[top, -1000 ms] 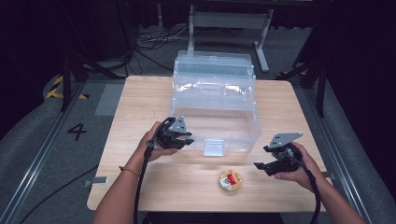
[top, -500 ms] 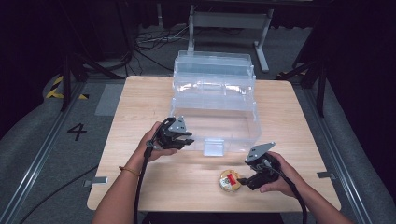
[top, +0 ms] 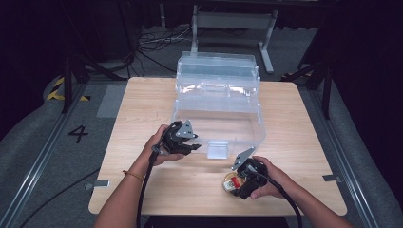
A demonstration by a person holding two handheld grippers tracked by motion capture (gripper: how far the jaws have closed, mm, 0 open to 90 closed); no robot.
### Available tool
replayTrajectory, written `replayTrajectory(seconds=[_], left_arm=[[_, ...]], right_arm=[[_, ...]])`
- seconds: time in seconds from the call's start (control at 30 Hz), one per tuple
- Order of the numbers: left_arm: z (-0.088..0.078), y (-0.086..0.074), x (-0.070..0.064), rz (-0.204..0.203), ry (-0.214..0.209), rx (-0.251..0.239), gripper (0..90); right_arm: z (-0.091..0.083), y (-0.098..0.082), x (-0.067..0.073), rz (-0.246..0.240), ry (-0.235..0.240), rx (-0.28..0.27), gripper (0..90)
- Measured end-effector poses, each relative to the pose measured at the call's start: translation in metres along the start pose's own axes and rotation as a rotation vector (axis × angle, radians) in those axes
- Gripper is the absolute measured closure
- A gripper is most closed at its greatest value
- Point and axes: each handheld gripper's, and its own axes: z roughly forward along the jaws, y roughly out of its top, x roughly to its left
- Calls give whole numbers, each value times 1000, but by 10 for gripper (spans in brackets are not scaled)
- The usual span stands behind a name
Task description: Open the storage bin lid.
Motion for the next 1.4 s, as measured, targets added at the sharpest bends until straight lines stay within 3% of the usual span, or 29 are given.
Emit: replayTrajectory(seconds=[0.17,0.23,0.3,0.37,0.43,0.47,0.53,0.7,0.77,0.9,1.03,1.17,1.4], left_arm=[[-8,8,-4,-1,51,-5,431],[-14,10,-5,-2,76,-18,332],[-22,11,-4,-20,80,-47,298],[-29,13,-4,-37,121,-64,260],[-32,13,-4,-34,129,-65,247],[-41,12,-6,-22,155,-40,235],[-50,8,-8,-14,182,-38,227],[-69,-14,-11,-63,194,-61,216],[-71,-18,-12,-67,194,-60,216],[-69,-42,-17,-87,212,-44,219],[-54,-67,-19,-129,186,7,222],[-37,-89,-19,-177,125,45,218],[-24,-106,-20,-231,87,57,189]], right_arm=[[12,7,6,-33,-14,58,182],[14,8,5,-31,-11,67,195],[15,9,4,-26,-7,67,198],[16,9,1,-36,-8,64,201],[15,10,1,-31,-13,70,203],[15,10,1,-42,-19,70,203],[14,9,1,-43,-21,71,204],[12,7,-3,-45,-13,65,205],[9,7,-3,-39,-19,65,205],[4,4,-6,-47,-24,56,204],[-2,0,-10,-48,-42,51,205],[-10,-6,-16,-36,-55,48,205],[-23,-16,-23,-9,-65,34,205]])
